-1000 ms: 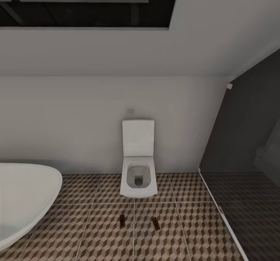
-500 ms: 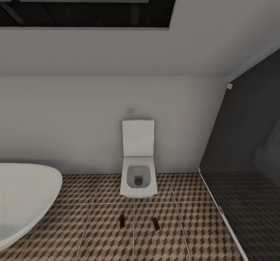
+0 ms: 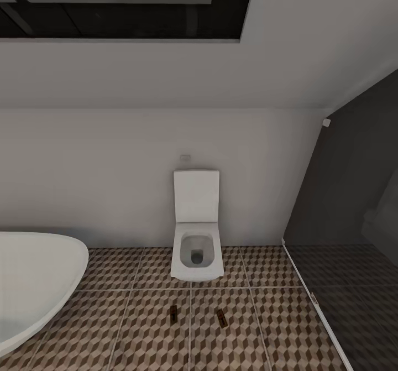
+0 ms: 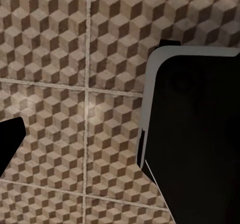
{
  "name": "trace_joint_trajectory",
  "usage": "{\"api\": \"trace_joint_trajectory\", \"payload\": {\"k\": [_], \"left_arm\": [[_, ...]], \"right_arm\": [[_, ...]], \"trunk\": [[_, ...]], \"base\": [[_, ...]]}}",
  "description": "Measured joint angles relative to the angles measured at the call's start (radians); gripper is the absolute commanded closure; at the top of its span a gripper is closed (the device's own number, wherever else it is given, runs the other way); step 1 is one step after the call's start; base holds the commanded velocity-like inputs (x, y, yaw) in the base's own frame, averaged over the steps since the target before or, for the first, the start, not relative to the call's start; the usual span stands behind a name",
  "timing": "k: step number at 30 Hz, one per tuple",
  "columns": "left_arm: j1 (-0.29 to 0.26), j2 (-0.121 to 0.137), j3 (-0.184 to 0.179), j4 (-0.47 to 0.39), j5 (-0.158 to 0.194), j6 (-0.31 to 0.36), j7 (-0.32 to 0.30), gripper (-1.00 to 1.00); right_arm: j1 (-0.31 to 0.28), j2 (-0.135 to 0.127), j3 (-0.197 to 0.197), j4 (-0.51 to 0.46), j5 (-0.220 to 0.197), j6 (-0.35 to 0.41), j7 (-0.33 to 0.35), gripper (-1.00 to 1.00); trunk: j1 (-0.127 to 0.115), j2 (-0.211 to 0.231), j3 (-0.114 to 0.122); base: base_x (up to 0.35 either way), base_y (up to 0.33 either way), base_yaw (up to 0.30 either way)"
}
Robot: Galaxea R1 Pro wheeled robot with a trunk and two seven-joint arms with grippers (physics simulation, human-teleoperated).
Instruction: Take the four mousetraps from the cabinet in the bathroom and place them on the bathroom floor. Make sure all four end up on the same floor surface, and ensure that at least two of them are either under or directly next to the same bathroom sink.
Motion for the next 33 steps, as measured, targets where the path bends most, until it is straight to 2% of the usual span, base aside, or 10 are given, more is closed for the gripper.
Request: {"api": "trace_joint_trajectory", "payload": {"k": [3, 12, 33], "left_arm": [[0.000, 0.000, -0.002, 0.000, -0.001, 0.000, -0.001, -1.00], [0.000, -0.001, -0.002, 0.000, -0.002, 0.000, -0.002, -1.00], [0.000, -0.002, -0.002, 0.000, -0.002, 0.000, -0.002, -1.00]], "right_arm": [[0.000, 0.012, 0.000, -0.003, -0.001, -0.002, 0.000, -1.00], [0.000, 0.022, -0.001, -0.019, -0.003, -0.009, 0.001, -1.00], [0.000, 0.023, -0.002, -0.020, -0.003, -0.010, 0.001, -1.00]], "trunk": [[0.000, 0.000, 0.000], [0.000, 0.000, 0.000], [0.000, 0.000, 0.000]], "base": [[0.000, 0.000, 0.000], [0.000, 0.000, 0.000], [0.000, 0.000, 0.000]]}}
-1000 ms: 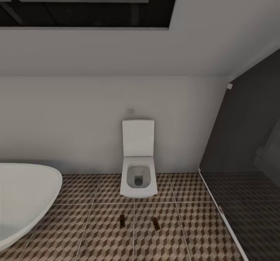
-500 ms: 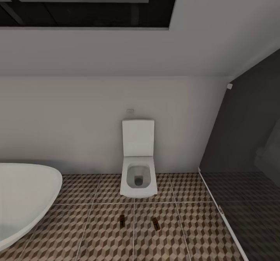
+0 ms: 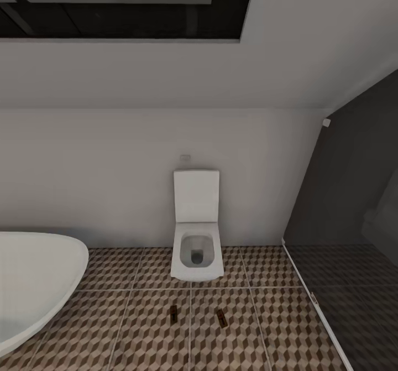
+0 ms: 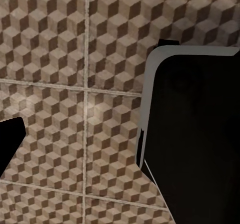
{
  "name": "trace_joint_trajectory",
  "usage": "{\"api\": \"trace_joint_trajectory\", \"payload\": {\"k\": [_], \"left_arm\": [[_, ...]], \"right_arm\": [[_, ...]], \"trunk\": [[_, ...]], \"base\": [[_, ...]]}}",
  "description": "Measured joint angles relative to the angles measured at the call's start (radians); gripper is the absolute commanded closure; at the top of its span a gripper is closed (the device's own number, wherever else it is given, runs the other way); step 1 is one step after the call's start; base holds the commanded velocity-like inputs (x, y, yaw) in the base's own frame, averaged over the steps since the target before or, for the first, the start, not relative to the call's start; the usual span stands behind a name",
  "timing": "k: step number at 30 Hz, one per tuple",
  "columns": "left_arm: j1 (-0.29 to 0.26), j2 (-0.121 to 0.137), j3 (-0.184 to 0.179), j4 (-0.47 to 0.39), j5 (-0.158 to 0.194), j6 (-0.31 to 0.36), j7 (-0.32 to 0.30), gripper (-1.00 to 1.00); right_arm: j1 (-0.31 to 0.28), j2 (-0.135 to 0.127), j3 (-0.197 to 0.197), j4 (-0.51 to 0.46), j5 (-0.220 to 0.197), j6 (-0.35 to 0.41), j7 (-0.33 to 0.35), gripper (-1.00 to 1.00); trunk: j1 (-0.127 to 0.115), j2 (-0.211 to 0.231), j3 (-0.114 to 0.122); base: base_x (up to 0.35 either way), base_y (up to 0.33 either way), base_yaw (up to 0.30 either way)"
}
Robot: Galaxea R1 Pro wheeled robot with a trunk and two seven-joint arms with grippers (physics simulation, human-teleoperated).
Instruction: Take the four mousetraps from the cabinet in the bathroom and place them on the bathroom floor. Make sure all four end up on the same floor surface, and ensure that at least two of them are either under or directly next to the same bathroom sink.
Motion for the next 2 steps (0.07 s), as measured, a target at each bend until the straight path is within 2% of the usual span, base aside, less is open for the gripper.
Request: {"api": "trace_joint_trajectory", "payload": {"k": [2], "left_arm": [[0.000, 0.000, 0.000, 0.000, 0.000, 0.000, 0.000, -1.00]], "right_arm": [[0.000, 0.000, 0.000, 0.000, 0.000, 0.000, 0.000, -1.00]], "trunk": [[0.000, 0.000, 0.000]], "base": [[0.000, 0.000, 0.000]]}}
